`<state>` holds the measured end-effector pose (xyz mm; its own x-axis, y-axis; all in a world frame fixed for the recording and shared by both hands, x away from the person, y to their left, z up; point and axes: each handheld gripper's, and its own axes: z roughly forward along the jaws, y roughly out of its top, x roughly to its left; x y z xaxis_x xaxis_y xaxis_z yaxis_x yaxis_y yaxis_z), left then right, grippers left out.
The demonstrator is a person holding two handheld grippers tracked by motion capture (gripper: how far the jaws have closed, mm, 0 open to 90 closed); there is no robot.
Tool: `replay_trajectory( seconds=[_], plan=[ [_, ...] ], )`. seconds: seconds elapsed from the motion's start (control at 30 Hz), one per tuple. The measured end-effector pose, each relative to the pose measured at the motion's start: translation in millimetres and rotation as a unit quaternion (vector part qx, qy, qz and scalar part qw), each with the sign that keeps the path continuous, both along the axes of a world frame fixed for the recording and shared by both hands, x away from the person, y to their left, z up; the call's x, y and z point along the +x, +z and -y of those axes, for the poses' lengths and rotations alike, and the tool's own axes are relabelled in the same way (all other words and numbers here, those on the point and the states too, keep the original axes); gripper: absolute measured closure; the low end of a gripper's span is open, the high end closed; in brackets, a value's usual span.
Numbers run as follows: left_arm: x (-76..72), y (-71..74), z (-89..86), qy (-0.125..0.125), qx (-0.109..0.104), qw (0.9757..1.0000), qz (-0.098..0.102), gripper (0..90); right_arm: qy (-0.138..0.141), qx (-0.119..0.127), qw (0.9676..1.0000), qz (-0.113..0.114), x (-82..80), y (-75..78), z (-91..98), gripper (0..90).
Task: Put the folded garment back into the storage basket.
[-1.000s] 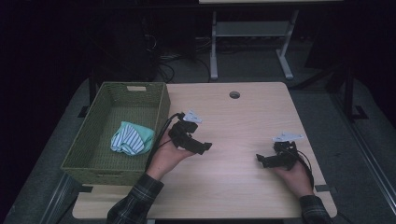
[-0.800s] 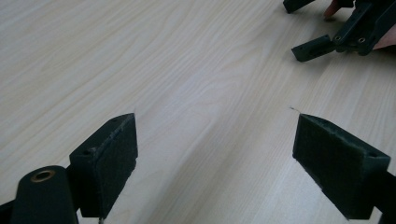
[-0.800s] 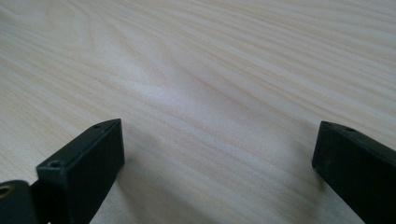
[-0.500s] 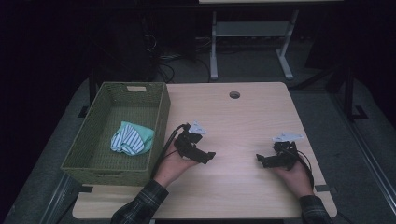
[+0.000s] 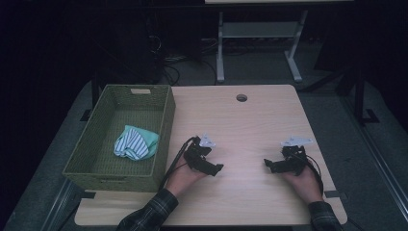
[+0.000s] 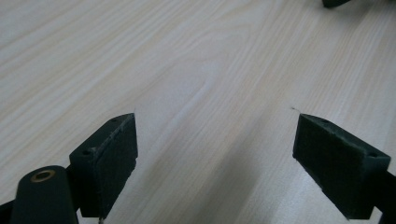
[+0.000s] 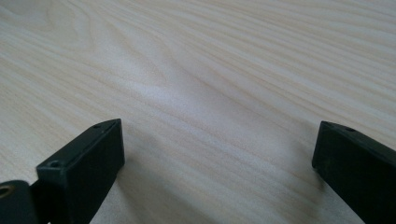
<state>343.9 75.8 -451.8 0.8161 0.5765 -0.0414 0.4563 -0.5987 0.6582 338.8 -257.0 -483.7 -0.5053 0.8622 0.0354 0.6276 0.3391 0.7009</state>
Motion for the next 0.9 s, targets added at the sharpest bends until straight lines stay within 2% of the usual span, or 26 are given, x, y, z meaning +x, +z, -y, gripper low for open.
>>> replay_trajectory(
  seconds=[0.07, 0.27, 0.33, 0.63, 0.9],
  plan=[
    [-0.2, -3.9, 0.5, 0.001, 0.0, 1.0, 0.001, 13.4, 0.0, 0.0, 1.0, 0.0, 0.0, 0.0, 0.0, 1.9],
    [-0.7, -16.4, 3.6, -0.003, 0.02, 0.9998, -0.002, 13.3, 0.0, 0.0, 1.0, 0.0, 0.0, 0.0, 0.0, 1.9],
    [-1.1, -17.5, 3.9, -0.005, 0.025, 0.9996, 0.01, 12.8, 0.0, 0.0, 1.0, 0.0, 0.0, 0.0, 0.0, 1.9],
    [-4.6, -26.8, -2.7, -0.008, -0.019, 0.9989, 0.042, 12.6, 0.0, 0.0, 1.0, 0.0, 0.0, 0.0, 0.0, 1.9],
    [-4.6, -26.9, -2.7, -0.008, -0.019, 0.9989, 0.042, 12.6, 0.0, 0.0, 1.0, 0.0, -0.1, 0.0, 0.0, 1.9]
  ],
)
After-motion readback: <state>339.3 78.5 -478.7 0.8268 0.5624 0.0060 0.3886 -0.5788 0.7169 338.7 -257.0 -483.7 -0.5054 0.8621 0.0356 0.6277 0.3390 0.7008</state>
